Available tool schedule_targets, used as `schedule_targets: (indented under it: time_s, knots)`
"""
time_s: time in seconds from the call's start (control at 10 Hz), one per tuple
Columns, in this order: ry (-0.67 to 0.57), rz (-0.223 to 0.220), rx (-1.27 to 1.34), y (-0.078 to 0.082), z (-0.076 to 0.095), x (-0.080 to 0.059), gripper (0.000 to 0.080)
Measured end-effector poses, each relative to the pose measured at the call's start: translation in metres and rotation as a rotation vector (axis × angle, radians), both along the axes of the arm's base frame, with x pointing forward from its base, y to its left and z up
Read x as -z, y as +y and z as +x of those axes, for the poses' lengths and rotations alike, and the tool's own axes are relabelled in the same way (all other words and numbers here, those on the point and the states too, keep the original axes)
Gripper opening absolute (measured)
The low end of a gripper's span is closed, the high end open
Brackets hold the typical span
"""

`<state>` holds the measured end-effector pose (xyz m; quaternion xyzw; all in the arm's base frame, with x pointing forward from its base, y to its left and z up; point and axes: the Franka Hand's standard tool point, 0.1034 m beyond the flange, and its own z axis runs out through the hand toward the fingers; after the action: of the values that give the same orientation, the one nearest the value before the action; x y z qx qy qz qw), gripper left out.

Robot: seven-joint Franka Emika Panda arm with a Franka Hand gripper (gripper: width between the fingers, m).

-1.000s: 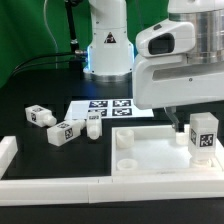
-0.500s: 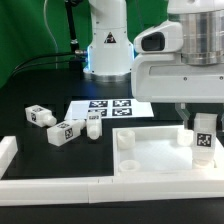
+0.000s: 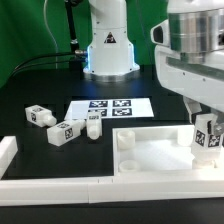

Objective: Assemble one leg

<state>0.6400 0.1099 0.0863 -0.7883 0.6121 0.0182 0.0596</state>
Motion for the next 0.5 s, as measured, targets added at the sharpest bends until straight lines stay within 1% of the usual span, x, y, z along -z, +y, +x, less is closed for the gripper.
schedule_targets:
  time_s: [0.2,0.3,0.4,0.5]
  knots:
    - [0.000,-0.002,0.000,0.0012,-0.0002,0.0000,0.0288]
    - [-0.005,-0.007,-0.032,0.0012,-0.0002,0.0007,0.0360]
    - [-0.038,-0.026,-0.250,-0.0008,0.0007,0.0021,0.0360]
    - [-0.060,-0.042,-0.444,-0.0051,0.0018,0.0025,0.0543]
